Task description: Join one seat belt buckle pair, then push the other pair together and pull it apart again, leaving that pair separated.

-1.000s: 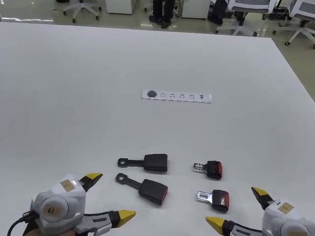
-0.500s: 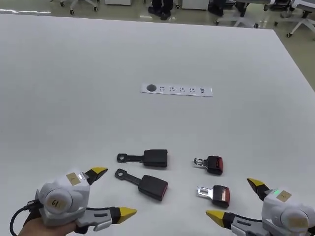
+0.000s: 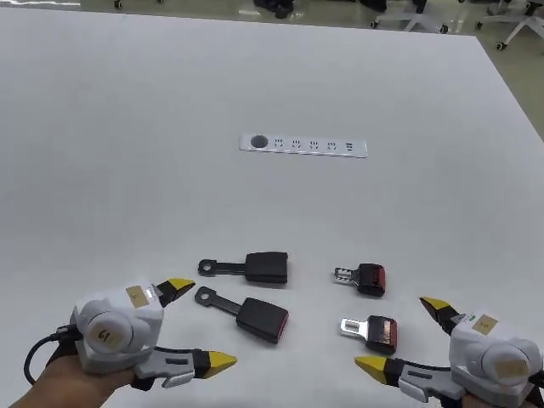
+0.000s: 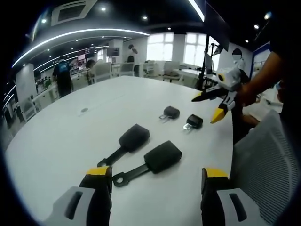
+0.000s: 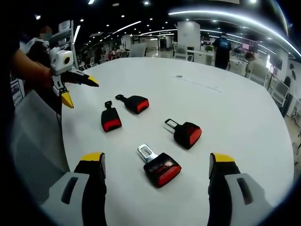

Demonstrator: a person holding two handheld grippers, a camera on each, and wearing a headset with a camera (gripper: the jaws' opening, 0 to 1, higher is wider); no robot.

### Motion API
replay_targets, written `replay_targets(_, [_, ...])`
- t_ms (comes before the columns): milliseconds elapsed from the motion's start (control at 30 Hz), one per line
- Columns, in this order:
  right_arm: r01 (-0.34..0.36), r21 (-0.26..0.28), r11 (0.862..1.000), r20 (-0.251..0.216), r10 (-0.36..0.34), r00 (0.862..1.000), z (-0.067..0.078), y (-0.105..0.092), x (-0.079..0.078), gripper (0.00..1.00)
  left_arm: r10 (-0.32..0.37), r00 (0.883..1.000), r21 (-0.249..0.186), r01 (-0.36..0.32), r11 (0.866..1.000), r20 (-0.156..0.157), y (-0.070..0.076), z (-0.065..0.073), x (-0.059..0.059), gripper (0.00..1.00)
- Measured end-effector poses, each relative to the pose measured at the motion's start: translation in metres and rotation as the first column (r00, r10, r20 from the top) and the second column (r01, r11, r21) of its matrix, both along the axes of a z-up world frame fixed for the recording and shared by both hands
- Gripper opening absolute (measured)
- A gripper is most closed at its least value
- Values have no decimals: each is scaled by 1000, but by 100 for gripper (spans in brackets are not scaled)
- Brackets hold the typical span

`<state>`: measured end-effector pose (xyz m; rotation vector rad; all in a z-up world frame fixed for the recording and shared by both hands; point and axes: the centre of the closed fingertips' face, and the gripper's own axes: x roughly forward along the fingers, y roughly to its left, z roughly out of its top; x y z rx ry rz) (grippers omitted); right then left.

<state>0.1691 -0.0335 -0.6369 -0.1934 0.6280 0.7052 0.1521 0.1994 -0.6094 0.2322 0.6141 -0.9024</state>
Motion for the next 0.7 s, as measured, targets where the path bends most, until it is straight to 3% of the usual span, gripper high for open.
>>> replay_targets(200, [-22, 17, 1000, -20, 23, 1000, -1, 1, 7, 92, -54, 998, 12, 55, 998, -16, -5, -4, 5, 79])
replay_targets(467, [-99, -3, 995, -54, 99, 994, -9, 3, 9, 87, -122, 993, 41, 122, 992, -5, -14, -6, 14, 77])
replay_targets(700, [-176, -9, 984, -99, 174, 980, -18, 5, 6, 85, -212, 977, 84, 212, 974, -9, -19, -17, 20, 76])
